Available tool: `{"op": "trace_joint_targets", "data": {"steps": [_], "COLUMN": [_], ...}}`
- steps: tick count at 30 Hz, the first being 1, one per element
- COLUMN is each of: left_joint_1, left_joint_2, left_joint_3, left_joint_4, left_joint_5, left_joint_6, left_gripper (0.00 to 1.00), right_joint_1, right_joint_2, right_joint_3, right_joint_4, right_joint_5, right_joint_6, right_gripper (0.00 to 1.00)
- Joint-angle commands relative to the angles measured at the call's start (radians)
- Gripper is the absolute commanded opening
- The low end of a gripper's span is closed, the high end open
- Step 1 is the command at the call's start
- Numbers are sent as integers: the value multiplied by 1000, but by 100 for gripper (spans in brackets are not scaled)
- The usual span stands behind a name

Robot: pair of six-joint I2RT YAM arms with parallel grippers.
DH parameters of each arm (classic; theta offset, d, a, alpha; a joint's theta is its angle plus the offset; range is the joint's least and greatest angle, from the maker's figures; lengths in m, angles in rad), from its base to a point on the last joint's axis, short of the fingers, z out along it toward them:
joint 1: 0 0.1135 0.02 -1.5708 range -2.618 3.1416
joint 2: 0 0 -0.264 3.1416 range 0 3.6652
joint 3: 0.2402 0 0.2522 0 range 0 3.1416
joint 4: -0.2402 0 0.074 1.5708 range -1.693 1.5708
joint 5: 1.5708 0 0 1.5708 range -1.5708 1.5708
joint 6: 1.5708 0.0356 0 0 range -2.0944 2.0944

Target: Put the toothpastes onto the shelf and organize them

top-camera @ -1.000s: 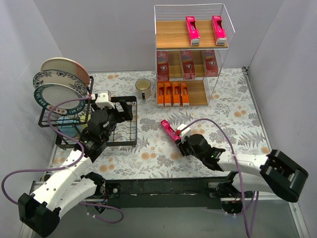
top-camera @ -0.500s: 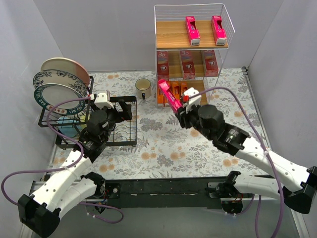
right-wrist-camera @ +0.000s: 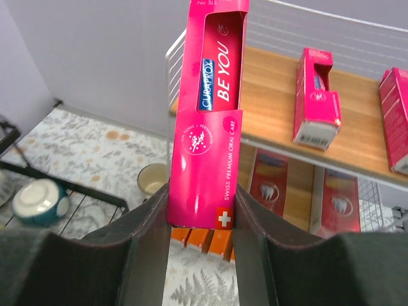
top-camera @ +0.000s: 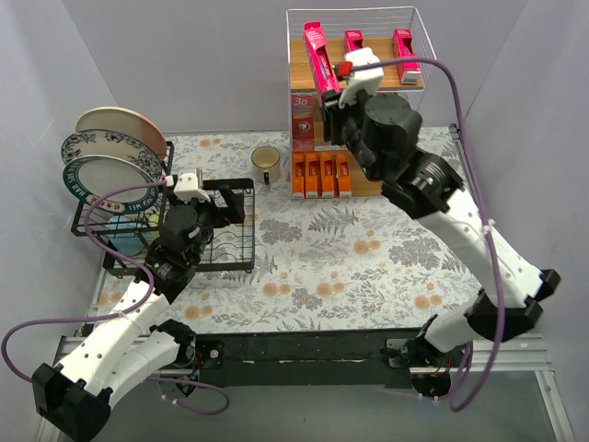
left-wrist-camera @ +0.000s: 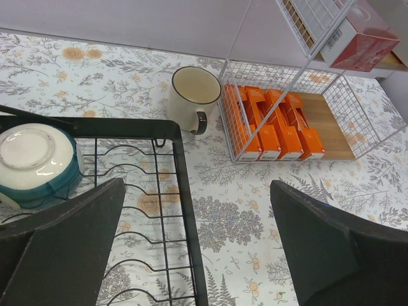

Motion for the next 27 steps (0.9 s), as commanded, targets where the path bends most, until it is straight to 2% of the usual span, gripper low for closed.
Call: {"op": "trace_joint_targets", "data": {"steps": [1,2,5,13,17,21,27], "left_joint_1": [7,5,7,7,7,7,7], "left_joint_2": [-36,-39,-48,-56,-56,-62,-71], "left_joint_3": [5,5,7,5,8,7,4], "left_joint_4": [-4,-5,-10,-13,-13,-16,-16], "left_joint_5": [-13,-13,-20,-27,-26,-29,-32], "left_joint_6": [6,7,12,15,14,15,12], "left_gripper": [98,98,98,98,98,98,98], "right_joint_1": [-63,-77,-121,-187,-197,-197,-197], "right_joint_2": [169,196,281,370,396,417,436], "right_joint_3": [200,278,356,342,345,345,342], "right_joint_4": [-21,-31,-8,116,153,196,235], "right_joint_5": [52,34,-24,-88,-126,-134,-158], "right_joint_6": [-29,-28,-6,27,46,52,76], "right_gripper": [46,46,46,47,51,60,57]}}
